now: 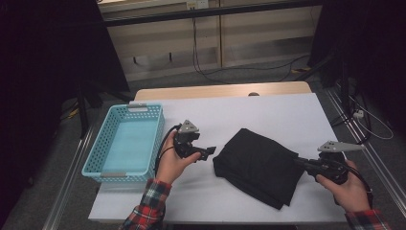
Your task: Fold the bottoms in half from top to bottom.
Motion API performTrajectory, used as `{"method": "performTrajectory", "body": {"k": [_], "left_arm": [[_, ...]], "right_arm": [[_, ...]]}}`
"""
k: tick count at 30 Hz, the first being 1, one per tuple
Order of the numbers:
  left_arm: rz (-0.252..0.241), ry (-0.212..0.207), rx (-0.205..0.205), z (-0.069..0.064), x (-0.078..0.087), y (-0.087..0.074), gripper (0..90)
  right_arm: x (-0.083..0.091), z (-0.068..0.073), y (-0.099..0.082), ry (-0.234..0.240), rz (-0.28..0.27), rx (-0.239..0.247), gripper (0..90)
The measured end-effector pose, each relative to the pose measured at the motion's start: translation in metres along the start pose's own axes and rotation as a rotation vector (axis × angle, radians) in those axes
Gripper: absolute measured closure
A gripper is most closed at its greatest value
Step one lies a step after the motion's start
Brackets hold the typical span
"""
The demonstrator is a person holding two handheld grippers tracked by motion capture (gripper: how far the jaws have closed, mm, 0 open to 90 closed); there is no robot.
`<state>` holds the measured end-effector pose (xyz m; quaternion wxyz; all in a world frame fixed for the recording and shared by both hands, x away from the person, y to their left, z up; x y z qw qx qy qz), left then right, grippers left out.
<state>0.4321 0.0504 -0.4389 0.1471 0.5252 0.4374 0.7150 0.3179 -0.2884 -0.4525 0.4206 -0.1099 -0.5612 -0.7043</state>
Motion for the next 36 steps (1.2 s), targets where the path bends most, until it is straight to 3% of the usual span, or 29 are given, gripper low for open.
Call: {"method": "performTrajectory", "body": {"k": [16,27,30,33,36], "left_arm": [[0.009,-0.012,-0.009,-0.004,-0.004,-0.002,16.8],[0.019,-0.049,-0.006,-0.018,-0.012,-0.007,16.8],[0.025,-0.05,-0.01,-0.021,-0.014,-0.01,17.0],[0.032,-0.072,-0.01,-0.025,-0.016,-0.013,22.5],[0.035,-0.074,-0.019,-0.026,-0.018,-0.016,23.5]], "right_arm": [[-0.007,-0.006,-0.009,-0.022,0.049,-0.018,85.6],[-0.006,-0.007,-0.016,-0.031,0.069,-0.01,83.8],[-0.006,-0.005,-0.016,-0.041,0.073,0.018,76.1],[-0.007,-0.005,-0.014,-0.077,0.052,0.026,58.7],[-0.008,-0.006,-0.012,-0.083,0.042,0.032,52.1]]}}
Point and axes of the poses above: each handheld gripper's, and its own axes: x roughly backward along the jaws, y roughly out of its top, z roughly to its left, the point moved 6 cm from there along -x, roughly forward along the jaws, and after that the axes turned 12 degrees about -x, right-handed, at the moved point
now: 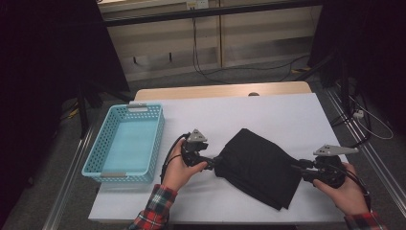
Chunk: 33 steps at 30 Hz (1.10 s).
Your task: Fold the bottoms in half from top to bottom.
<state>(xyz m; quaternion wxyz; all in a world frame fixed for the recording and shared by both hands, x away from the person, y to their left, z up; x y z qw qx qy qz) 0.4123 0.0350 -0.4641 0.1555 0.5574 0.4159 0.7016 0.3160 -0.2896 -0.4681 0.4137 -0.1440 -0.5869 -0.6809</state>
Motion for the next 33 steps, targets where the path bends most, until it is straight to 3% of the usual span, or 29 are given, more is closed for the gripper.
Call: {"method": "performTrajectory", "body": {"k": [3,5,11,13,18,19,20,24,33], "left_arm": [[-0.005,-0.022,-0.005,-0.003,-0.002,-0.002,34.8],[0.004,-0.047,-0.009,-0.006,-0.003,-0.004,47.3],[0.053,-0.06,-0.011,-0.014,-0.009,-0.012,62.1],[0.068,-0.046,-0.01,-0.014,-0.011,-0.015,65.7],[0.085,-0.055,0.011,-0.015,-0.013,-0.022,79.7],[0.092,-0.037,0.019,-0.014,-0.013,-0.021,83.1],[0.085,-0.054,0.031,-0.014,-0.012,-0.021,85.3],[0.063,-0.05,0.088,-0.007,-0.006,-0.021,87.1],[0.034,-0.018,0.161,0.02,0.004,-0.025,87.8]], "right_arm": [[-0.001,-0.001,0.002,-0.015,-0.022,-0.004,43.1],[-0.003,-0.002,0.003,-0.024,-0.03,-0.01,37.1],[-0.006,-0.003,0.004,-0.038,-0.045,-0.009,28.2],[-0.006,-0.003,0.004,-0.041,-0.051,-0.007,27.1],[-0.006,-0.003,0.005,-0.041,-0.058,-0.009,25.3],[-0.006,-0.003,0.005,-0.041,-0.056,-0.01,24.2],[-0.006,-0.003,0.005,-0.042,-0.055,-0.012,23.5],[-0.007,-0.002,0.005,-0.043,-0.056,-0.011,21.3],[-0.006,0.002,0.009,-0.04,-0.092,-0.006,18.0]]}}
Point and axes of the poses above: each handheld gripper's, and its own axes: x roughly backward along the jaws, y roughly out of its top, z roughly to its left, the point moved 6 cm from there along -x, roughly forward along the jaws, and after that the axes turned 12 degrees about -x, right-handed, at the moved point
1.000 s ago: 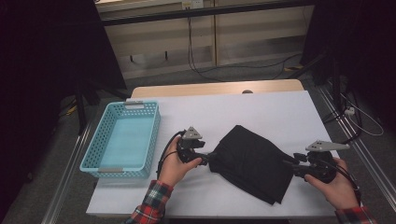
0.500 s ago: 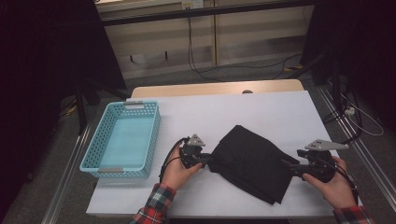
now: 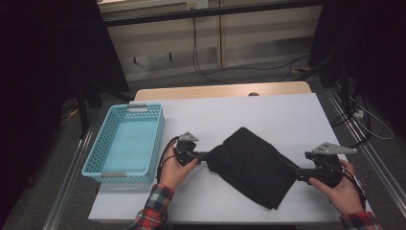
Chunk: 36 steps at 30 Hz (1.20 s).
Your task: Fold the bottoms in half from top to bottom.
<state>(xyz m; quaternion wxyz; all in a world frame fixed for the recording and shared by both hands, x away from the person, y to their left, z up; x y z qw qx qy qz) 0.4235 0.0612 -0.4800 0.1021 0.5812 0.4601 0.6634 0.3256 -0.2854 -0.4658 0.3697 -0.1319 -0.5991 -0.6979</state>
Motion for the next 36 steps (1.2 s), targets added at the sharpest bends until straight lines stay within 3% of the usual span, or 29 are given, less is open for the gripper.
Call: {"method": "performTrajectory", "body": {"k": [9,21,22,23,29,36], "left_arm": [[-0.008,0.049,0.039,0.026,0.006,0.004,88.3],[0.011,0.103,0.056,0.045,0.001,0.017,88.2],[0.011,0.125,0.06,0.047,0.0,0.018,88.2],[0.014,0.111,0.062,0.048,0.0,0.019,88.2],[0.026,0.13,0.074,0.056,-0.004,0.025,88.2],[0.024,0.154,0.112,0.069,-0.008,0.028,88.1]], "right_arm": [[-0.004,0.009,0.001,0.012,-0.009,-0.002,16.2],[-0.02,0.025,0.002,0.024,-0.023,-0.009,10.9],[-0.021,0.027,0.002,0.027,-0.024,-0.014,10.9],[-0.023,0.029,0.002,0.038,-0.02,-0.013,10.9],[-0.029,0.037,0.001,0.041,-0.014,0.012,10.7],[-0.028,0.034,0.001,0.037,-0.025,0.005,10.7]]}}
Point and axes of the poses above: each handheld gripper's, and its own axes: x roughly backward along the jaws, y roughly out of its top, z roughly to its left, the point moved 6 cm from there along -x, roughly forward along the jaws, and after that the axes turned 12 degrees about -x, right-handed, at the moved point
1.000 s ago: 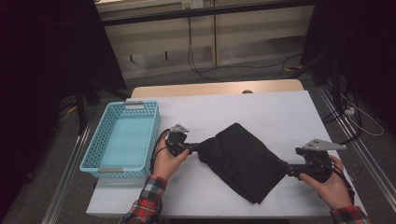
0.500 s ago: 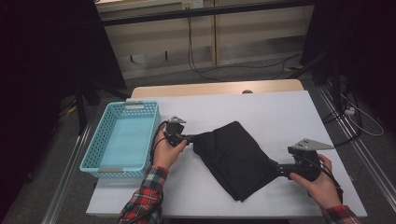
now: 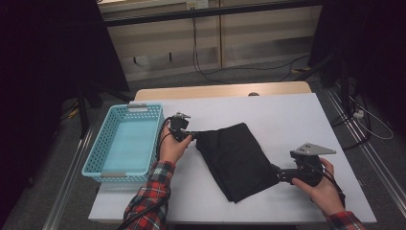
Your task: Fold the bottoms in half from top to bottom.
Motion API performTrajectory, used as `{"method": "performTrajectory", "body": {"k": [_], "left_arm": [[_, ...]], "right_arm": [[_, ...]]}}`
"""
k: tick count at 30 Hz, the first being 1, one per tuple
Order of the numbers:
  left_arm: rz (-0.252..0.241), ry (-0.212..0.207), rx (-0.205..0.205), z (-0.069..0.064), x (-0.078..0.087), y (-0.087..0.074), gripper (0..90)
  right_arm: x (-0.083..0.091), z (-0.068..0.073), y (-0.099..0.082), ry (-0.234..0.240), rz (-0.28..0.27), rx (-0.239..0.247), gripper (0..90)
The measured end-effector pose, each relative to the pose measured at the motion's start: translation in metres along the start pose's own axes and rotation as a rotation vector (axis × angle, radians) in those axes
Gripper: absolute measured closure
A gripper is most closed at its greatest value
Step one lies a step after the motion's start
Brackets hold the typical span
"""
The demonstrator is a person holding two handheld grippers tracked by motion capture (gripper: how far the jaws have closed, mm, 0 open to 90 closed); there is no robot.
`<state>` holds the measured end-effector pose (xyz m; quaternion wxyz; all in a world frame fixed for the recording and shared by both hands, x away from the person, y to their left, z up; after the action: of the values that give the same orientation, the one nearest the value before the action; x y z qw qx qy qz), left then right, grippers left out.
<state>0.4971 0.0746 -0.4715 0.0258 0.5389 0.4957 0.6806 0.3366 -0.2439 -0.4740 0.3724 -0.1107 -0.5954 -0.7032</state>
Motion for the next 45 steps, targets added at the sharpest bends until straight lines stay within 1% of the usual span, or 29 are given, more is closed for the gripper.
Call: {"method": "performTrajectory", "body": {"k": [2,4,5,6,8,9,10,11,13,14,15,16,18,19,22,26,27,29,32,35,36,38,42,45], "left_arm": [[0.001,0.01,0.009,0.005,-0.002,0.002,88.1],[0.009,0.025,0.006,0.009,-0.003,0.003,87.7],[0.005,0.026,0.013,0.009,-0.004,0.004,86.3],[0.001,0.035,0.016,0.011,-0.004,0.004,82.9],[0.013,0.039,0.021,0.01,-0.005,0.002,71.7],[0.015,0.042,0.022,0.01,-0.004,0.0,71.1],[0.021,0.049,0.035,0.01,-0.002,-0.002,68.1],[0.016,0.059,0.051,0.01,-0.001,-0.003,61.5],[0.013,0.087,0.066,0.01,0.005,-0.005,50.5],[0.005,0.102,0.067,0.01,0.007,-0.005,43.3],[0.004,0.111,0.066,0.01,0.01,-0.006,41.2],[0.002,0.116,0.065,0.009,0.013,-0.006,38.2],[-0.014,0.105,0.074,0.004,0.015,-0.004,30.0],[-0.019,0.094,0.078,0.001,0.016,-0.003,28.8],[-0.025,0.089,0.066,-0.008,0.016,-0.001,25.1],[-0.01,0.079,0.053,-0.019,0.01,-0.004,22.6],[-0.009,0.064,0.059,-0.021,0.008,-0.004,22.1],[-0.003,0.061,0.058,-0.024,0.004,-0.006,21.5],[0.008,0.062,0.063,-0.026,-0.001,-0.007,20.7],[0.013,0.075,0.069,-0.027,-0.006,-0.008,20.6],[0.021,0.079,0.061,-0.026,-0.007,-0.008,20.6],[0.028,0.085,0.063,-0.027,-0.01,-0.01,20.6],[0.047,0.09,0.07,-0.025,-0.016,-0.014,20.7],[0.057,0.099,0.066,-0.024,-0.018,-0.015,21.7]], "right_arm": [[0.0,0.0,0.0,0.001,0.0,-0.002,10.7],[0.0,0.0,-0.001,0.001,0.002,-0.001,10.7],[0.0,0.0,-0.001,0.002,0.004,0.0,10.7],[0.0,0.0,-0.002,0.003,0.005,0.0,10.7],[0.0,-0.001,-0.002,0.002,0.006,0.003,10.7],[0.0,-0.001,-0.002,0.002,0.006,0.002,10.7],[0.0,-0.002,-0.003,0.001,0.007,-0.001,10.7],[0.0,-0.002,-0.003,0.001,0.006,-0.002,10.7],[0.0,-0.003,-0.003,-0.001,0.007,-0.002,10.7],[0.0,-0.003,-0.003,-0.001,0.009,-0.001,10.7],[-0.001,-0.002,-0.003,0.0,0.01,0.0,10.7],[-0.001,-0.002,-0.003,0.001,0.01,0.004,10.7],[-0.001,0.0,-0.003,0.004,0.012,0.008,10.7],[-0.001,0.0,-0.003,0.001,0.01,0.009,10.7],[-0.002,0.001,-0.002,0.004,0.01,0.013,10.7],[-0.002,0.003,-0.002,0.006,0.01,0.016,10.7],[-0.002,0.003,-0.003,0.007,0.01,0.018,10.7],[-0.002,0.003,-0.003,0.005,0.011,0.02,10.7],[-0.001,0.002,-0.003,0.005,0.008,0.018,10.7],[-0.001,0.002,-0.003,0.005,0.008,0.019,10.7],[-0.001,0.002,-0.003,0.005,0.009,0.02,10.7],[-0.001,0.003,-0.004,0.007,0.009,0.021,10.7],[-0.001,0.003,-0.004,0.007,0.011,0.022,10.7],[0.0,0.004,-0.004,0.008,0.009,0.026,10.7]]}}
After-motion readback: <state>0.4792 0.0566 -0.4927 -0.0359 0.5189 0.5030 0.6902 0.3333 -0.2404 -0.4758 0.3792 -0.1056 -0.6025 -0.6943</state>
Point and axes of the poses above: each handheld gripper's, and its own axes: x roughly backward along the jaws, y roughly out of its top, z roughly to its left, the point moved 6 cm from there along -x, roughly forward along the jaws, and after that the axes turned 12 degrees about -x, right-handed, at the moved point
